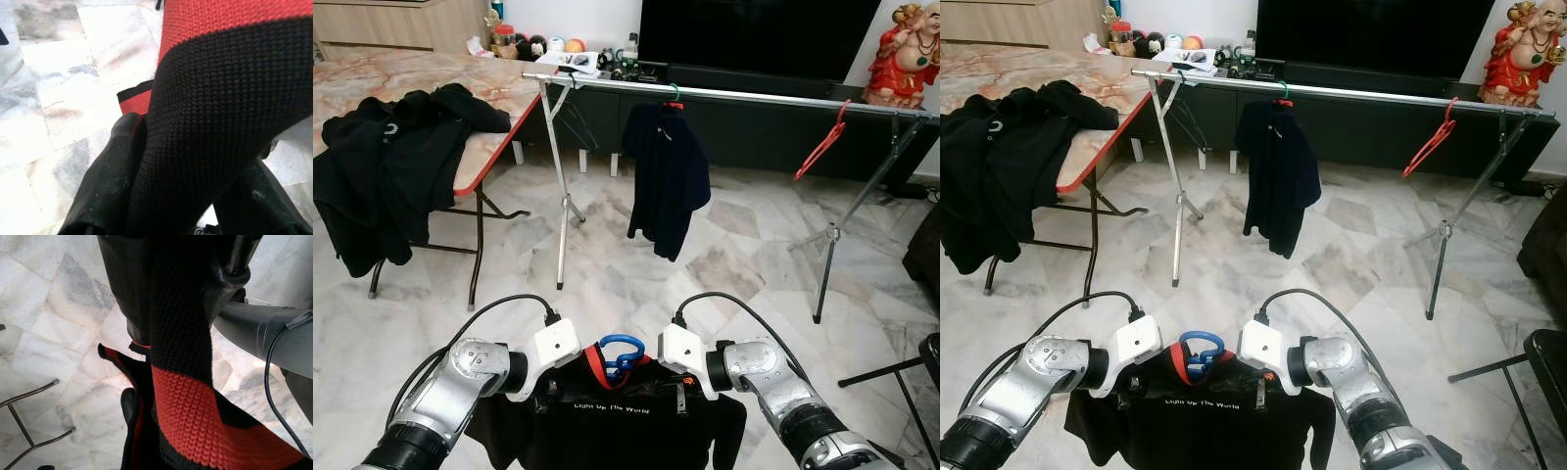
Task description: Hang hanger
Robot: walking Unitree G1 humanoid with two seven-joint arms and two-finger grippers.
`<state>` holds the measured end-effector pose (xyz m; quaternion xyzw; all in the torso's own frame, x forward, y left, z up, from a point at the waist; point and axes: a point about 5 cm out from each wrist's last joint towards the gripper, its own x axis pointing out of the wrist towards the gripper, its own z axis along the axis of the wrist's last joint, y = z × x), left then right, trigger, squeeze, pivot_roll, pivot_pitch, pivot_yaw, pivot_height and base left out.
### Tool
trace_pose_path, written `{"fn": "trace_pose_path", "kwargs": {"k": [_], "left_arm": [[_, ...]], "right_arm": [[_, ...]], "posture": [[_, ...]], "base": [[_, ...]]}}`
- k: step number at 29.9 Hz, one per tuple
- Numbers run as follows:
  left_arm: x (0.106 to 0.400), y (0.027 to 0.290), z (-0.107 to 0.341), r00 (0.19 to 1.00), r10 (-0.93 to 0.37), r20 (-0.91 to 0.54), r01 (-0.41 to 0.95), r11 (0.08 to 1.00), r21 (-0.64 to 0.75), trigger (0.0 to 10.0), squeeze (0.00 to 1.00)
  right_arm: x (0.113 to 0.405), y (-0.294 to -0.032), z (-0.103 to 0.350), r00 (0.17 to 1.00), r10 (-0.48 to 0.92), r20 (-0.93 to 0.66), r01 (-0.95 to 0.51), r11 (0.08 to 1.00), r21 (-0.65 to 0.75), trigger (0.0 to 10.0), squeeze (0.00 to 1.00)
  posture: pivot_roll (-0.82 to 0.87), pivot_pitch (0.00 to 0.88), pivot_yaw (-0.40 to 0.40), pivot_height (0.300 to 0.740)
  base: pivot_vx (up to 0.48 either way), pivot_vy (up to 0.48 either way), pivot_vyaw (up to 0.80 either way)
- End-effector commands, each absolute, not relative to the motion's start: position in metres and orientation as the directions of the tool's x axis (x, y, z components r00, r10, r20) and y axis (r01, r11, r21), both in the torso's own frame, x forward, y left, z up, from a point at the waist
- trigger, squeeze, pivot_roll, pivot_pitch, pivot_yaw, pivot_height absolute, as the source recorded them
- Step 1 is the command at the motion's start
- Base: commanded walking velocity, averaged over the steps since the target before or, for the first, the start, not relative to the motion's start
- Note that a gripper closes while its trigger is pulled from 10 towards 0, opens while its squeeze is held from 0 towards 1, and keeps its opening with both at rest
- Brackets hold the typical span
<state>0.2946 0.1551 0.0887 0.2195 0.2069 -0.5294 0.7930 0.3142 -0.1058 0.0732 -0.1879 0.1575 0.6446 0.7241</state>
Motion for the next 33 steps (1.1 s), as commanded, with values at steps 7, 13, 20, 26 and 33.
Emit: {"fn": "trace_pose_path", "kwargs": {"k": [7,13,20,26,33], "left_arm": [[0.296,0.156,0.092,0.336,-0.752,-0.568,0.937,0.326,0.123,0.0,0.0],[0.296,0.155,0.092,0.328,-0.755,-0.568,0.94,0.32,0.118,0.0,0.0],[0.297,0.155,0.094,0.32,-0.757,-0.57,0.943,0.313,0.113,0.0,0.0],[0.296,0.156,0.094,0.314,-0.763,-0.565,0.944,0.317,0.096,0.0,0.0],[0.296,0.155,0.096,0.312,-0.769,-0.557,0.944,0.317,0.092,0.0,0.0]], "right_arm": [[0.318,-0.106,0.082,0.127,0.895,-0.427,-0.991,0.102,-0.082,10.0,0.0],[0.317,-0.11,0.082,0.123,0.9,-0.419,-0.992,0.11,-0.056,10.0,0.0],[0.316,-0.113,0.08,0.129,0.896,-0.425,-0.992,0.119,-0.049,10.0,0.0],[0.316,-0.114,0.077,0.13,0.891,-0.435,-0.991,0.124,-0.043,10.0,0.0],[0.316,-0.119,0.078,0.121,0.885,-0.45,-0.992,0.118,-0.036,10.0,1.0]], "posture": [[0.13,0.049,-0.057,0.74],[0.13,0.052,-0.055,0.74],[0.13,0.053,-0.055,0.74],[0.13,0.052,-0.057,0.74],[0.13,0.049,-0.06,0.74]], "base": [[0.0,0.0,0.0],[0.0,0.0,0.0],[0.0,0.0,0.0],[0.0,0.0,0.0],[0.0,0.0,0.0]]}}
